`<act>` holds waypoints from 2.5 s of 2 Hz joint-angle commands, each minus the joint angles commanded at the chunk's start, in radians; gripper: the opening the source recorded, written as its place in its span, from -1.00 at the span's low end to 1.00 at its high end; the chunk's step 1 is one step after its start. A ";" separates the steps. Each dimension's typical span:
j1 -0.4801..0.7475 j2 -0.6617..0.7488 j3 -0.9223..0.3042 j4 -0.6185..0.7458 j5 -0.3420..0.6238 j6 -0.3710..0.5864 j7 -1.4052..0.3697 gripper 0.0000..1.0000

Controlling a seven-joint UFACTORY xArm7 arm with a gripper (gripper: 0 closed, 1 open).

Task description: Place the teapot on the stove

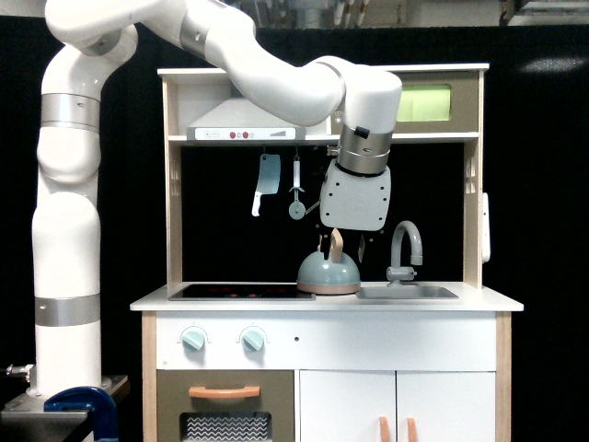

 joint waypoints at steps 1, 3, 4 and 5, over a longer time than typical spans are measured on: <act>-0.007 0.009 0.055 0.024 -0.008 0.016 -0.018 1.00; 0.007 -0.050 0.156 -0.050 0.015 -0.088 0.110 1.00; 0.040 -0.030 0.259 -0.007 0.049 -0.137 0.227 1.00; 0.044 -0.004 0.351 -0.012 0.076 -0.211 0.280 -1.00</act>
